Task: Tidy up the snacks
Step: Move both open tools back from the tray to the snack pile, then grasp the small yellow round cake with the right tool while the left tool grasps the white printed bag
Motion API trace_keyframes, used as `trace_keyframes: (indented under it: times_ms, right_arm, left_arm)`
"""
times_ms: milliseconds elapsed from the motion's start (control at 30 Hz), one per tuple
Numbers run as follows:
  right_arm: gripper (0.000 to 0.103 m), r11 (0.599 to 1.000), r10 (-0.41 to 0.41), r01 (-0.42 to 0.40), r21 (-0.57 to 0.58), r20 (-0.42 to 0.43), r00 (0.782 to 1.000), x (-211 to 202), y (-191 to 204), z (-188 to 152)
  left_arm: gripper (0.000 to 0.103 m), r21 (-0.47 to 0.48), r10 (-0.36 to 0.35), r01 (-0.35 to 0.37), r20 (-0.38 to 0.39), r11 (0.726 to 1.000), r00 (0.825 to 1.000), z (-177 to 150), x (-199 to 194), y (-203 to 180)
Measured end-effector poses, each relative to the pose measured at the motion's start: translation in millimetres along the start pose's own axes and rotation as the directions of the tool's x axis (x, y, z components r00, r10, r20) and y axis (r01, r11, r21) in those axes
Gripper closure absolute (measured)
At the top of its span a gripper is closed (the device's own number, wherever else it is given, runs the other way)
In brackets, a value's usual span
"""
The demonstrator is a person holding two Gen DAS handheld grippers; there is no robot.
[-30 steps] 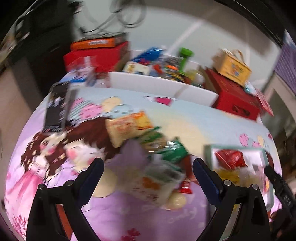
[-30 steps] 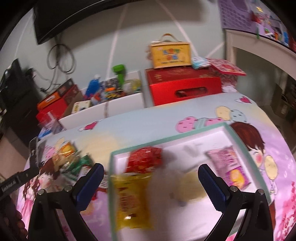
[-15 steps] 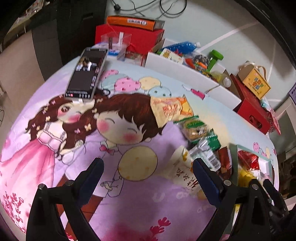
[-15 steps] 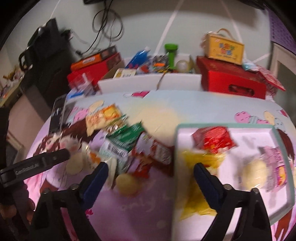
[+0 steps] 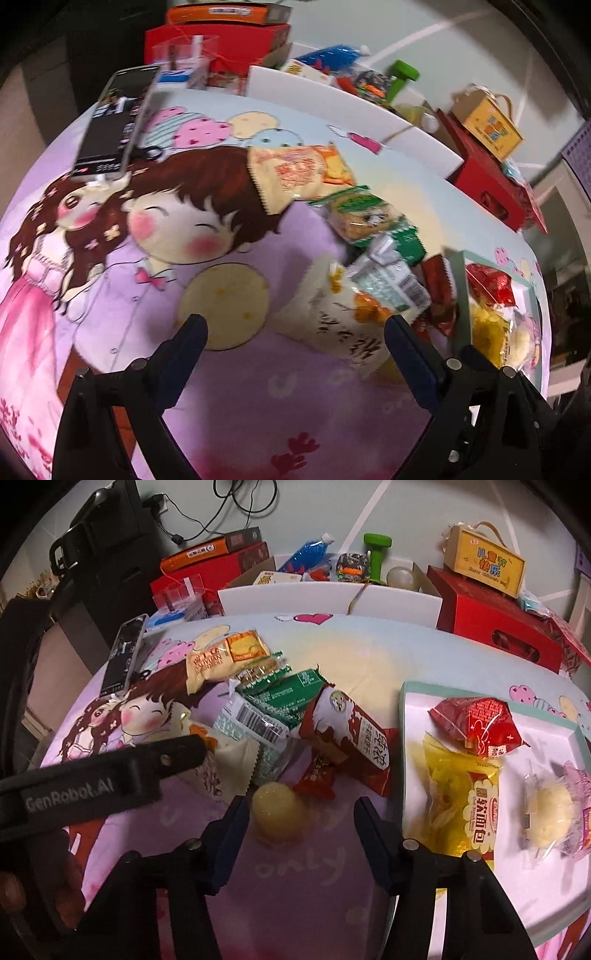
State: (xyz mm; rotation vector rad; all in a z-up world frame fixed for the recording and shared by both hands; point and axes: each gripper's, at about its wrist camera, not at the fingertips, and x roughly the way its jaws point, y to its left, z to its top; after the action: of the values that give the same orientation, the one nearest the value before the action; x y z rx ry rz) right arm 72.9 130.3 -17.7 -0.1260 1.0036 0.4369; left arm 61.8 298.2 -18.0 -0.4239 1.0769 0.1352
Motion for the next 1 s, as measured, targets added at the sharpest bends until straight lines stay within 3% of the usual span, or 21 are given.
trace_keyframes:
  times_ms: [200,533,833,900,1000]
  right_arm:
    - [0.043,1.0,0.013,-0.013,0.001,-0.015,1.0,6.7,0.6,-1.5]
    - [0.052,1.0,0.01,-0.011,-0.027,-0.04,0.999,17.9,7.4,-5.6]
    - [0.06,0.999,0.002,-0.004,-0.048,-0.039,0.999,22.9,13.8,-8.1]
    - [0.067,0.998,0.006,-0.008,-0.057,-0.037,0.999,22.9,16.7,-8.6]
    - [0.068,0.997,-0.011,0.009,-0.072,-0.029,1.0,22.5,20.6,-9.4]
  left_arm:
    - [0.006,0.072,-0.007,0.01,-0.037,0.997,0.999,0.4,17.7,-17.5]
    - [0.007,0.09,0.001,0.004,-0.053,0.996,0.999,1.3,35.7,-19.5]
    - [0.014,0.098,-0.002,0.008,-0.058,0.995,0.998,1.7,38.0,-24.1]
    - [0.019,0.097,-0.008,0.014,-0.059,0.995,0.998,1.1,36.9,-23.3]
    - [0.024,0.093,-0.023,0.028,-0.058,0.995,0.998,1.3,34.0,-21.6]
